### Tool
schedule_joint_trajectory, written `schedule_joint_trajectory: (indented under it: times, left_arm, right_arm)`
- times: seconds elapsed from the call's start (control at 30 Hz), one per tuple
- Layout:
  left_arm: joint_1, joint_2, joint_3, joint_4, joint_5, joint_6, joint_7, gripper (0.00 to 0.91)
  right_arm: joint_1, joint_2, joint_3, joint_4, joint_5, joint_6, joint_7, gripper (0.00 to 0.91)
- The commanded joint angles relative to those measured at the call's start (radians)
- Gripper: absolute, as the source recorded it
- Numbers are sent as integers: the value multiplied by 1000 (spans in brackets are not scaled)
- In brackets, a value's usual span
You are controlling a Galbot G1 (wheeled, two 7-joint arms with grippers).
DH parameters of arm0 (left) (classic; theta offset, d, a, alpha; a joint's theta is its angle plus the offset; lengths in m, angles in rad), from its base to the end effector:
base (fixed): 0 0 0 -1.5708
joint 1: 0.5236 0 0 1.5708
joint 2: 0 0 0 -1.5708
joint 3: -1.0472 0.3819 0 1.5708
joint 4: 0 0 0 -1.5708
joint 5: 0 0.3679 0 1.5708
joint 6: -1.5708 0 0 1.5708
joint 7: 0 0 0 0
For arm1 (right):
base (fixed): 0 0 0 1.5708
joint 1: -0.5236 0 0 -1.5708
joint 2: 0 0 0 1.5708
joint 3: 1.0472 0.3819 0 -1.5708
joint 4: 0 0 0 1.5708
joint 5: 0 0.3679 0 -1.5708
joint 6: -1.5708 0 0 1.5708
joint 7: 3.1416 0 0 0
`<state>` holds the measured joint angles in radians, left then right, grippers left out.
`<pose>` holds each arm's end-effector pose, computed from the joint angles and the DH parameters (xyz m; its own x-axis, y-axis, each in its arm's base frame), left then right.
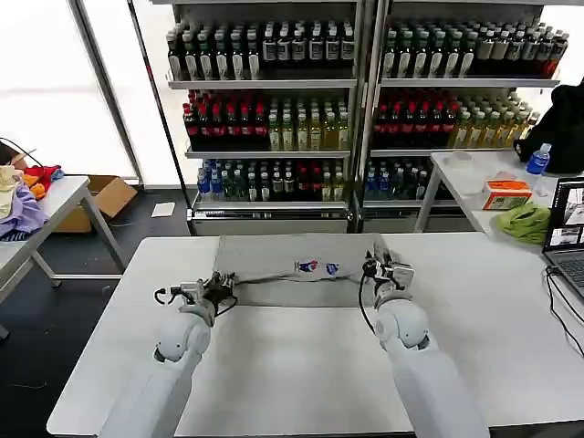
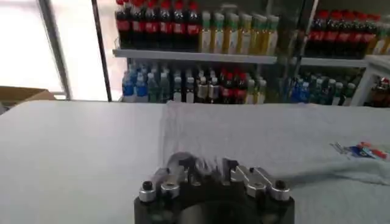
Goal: Fold and organize the clothes.
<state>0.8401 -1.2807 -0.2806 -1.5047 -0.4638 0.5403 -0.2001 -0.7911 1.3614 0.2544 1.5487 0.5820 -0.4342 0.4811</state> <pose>0.4339 0.0316 -0.3324 -0.8826 0.0596 0.4663 0.0445 0.9981 -0.0434 0.4448 0.0146 -0.2989 -0.9313 0.0866 0.3538 0.1509 0.9758 0.1584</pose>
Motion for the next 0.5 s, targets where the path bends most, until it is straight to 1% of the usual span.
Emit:
schedule_joint_trajectory:
  times: [0.03, 0.17, 0.33, 0.5]
  left_arm:
    - [39, 14, -1, -80, 12, 19, -22, 907]
    - [79, 20, -23, -156, 16, 31, -26, 907]
    - [132, 25, -35, -201, 15, 35, -27, 907]
    - [165, 21, -49, -222, 17, 36, -26, 907]
  right_arm:
    - [-53, -41, 4, 84, 48, -10, 41, 907]
    - [-101, -73, 22, 132, 49, -12, 31, 907]
    - [-175, -115, 42, 221, 49, -36, 25, 907]
    - [-237, -156, 62, 275, 49, -67, 23, 907]
